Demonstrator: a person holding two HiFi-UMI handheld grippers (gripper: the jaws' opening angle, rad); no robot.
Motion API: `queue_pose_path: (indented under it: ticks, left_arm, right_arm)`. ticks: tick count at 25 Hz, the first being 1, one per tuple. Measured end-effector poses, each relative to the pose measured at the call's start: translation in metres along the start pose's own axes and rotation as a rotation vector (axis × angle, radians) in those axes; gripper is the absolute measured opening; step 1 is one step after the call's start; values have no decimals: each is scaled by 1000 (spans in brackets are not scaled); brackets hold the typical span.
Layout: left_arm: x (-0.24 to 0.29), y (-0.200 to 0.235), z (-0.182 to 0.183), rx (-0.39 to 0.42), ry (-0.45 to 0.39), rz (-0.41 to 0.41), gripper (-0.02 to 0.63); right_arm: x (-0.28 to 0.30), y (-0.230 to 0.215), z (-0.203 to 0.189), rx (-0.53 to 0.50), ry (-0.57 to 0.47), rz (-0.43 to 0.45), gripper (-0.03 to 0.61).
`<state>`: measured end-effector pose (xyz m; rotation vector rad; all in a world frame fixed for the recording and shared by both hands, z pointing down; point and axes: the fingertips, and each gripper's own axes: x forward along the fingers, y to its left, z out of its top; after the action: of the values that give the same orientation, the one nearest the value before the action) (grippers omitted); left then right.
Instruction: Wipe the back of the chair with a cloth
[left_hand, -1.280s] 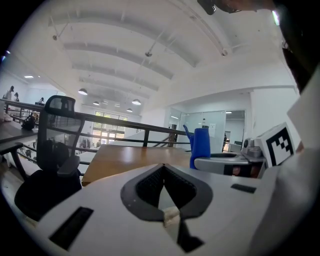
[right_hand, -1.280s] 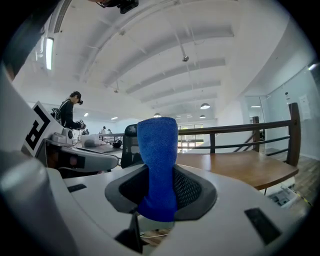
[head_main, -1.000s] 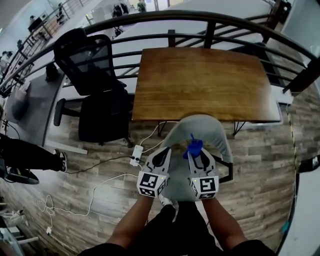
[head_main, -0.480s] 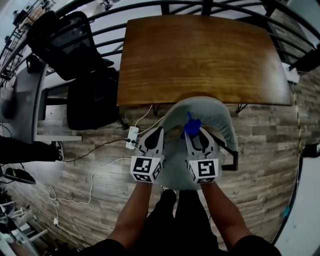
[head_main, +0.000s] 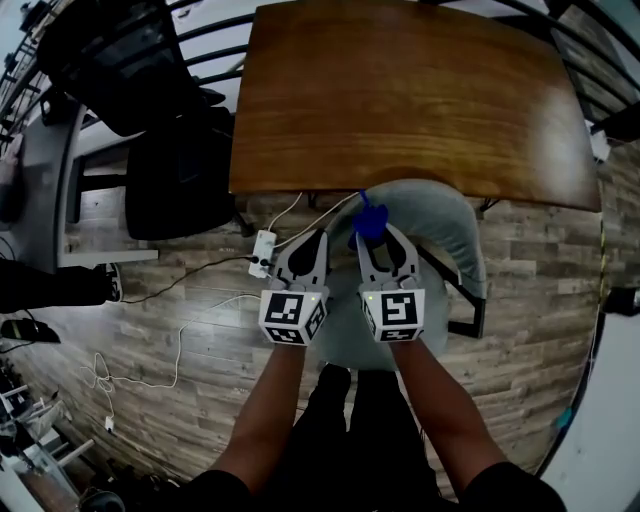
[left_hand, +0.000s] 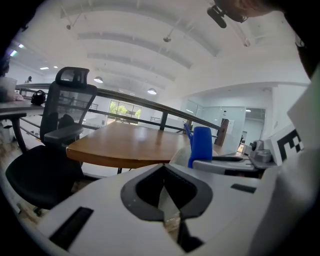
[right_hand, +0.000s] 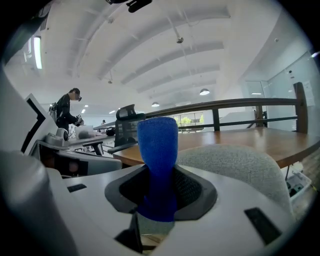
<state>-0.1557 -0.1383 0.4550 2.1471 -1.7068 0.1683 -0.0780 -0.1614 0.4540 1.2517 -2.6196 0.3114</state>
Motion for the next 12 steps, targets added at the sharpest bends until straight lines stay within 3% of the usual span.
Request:
queue_pose_path:
  ticks: [12]
  left_arm:
    - [10,19,-6,16,0,34,3]
  right_arm:
    - [33,-6,-13,30,21,-30,135]
